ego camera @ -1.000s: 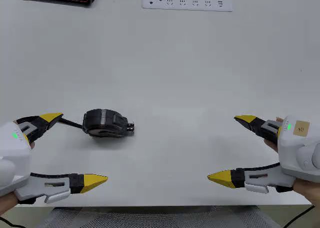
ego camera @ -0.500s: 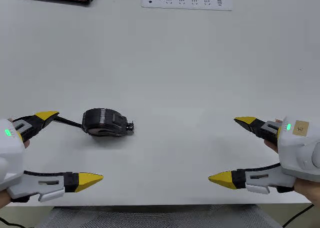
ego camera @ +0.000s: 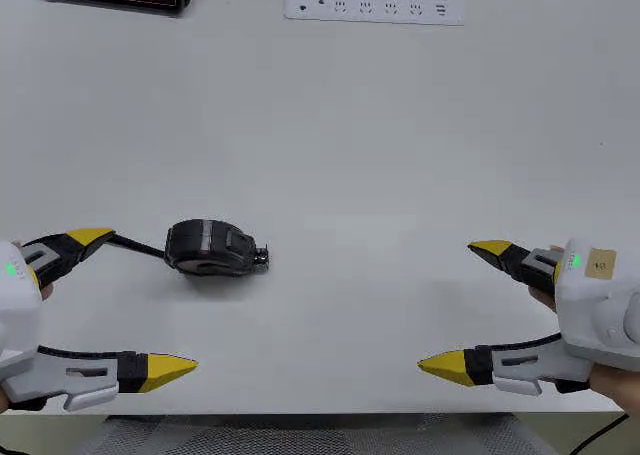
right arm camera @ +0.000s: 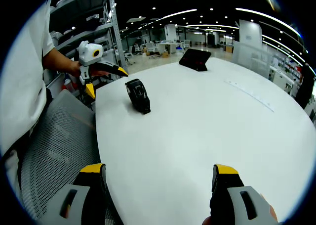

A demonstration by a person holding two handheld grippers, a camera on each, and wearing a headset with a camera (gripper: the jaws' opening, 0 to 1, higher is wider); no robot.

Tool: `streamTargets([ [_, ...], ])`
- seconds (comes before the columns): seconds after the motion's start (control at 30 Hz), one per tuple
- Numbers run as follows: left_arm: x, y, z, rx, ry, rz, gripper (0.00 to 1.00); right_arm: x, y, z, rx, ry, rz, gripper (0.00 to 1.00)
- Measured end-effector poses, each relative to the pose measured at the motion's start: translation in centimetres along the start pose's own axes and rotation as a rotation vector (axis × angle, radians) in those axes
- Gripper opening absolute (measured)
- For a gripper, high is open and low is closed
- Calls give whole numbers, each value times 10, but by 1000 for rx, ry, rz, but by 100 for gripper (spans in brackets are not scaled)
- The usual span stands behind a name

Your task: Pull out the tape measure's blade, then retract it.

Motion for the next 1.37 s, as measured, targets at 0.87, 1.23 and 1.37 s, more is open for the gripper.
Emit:
streamTargets([
  [0.87, -2, -5, 4, -11, -7, 8, 99, 1, 1, 0, 10, -2, 7, 87],
  [1.23, -5, -4, 2, -17, -13, 19, 99, 1, 2, 0, 11, -3, 6, 87],
  [1.37, -5, -5, 4, -14, -14, 16, 99, 1, 2, 0, 11, -2, 6, 87],
])
Point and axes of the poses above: the centre of the closed fingertips' face, and the gripper's own axes: y roughly forward along the fingers, z roughly to its left, x roughly out of its top, the point moved 10 cm from there along -y, roughly backward along the fingers, and after that the axes turned 5 degrees about -y, right-handed, at the moved point
